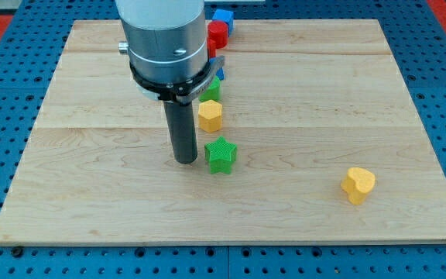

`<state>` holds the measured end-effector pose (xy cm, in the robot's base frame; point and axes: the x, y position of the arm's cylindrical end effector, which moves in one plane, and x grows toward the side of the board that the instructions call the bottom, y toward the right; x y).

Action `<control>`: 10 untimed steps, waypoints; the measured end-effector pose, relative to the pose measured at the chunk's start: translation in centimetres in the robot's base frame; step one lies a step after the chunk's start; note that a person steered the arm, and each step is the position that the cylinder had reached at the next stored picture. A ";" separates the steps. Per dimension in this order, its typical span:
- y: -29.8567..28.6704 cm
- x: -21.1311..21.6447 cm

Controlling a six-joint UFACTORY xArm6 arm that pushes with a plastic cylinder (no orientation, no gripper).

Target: Push green star into yellow heart

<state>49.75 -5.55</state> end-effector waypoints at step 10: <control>-0.2 -2.2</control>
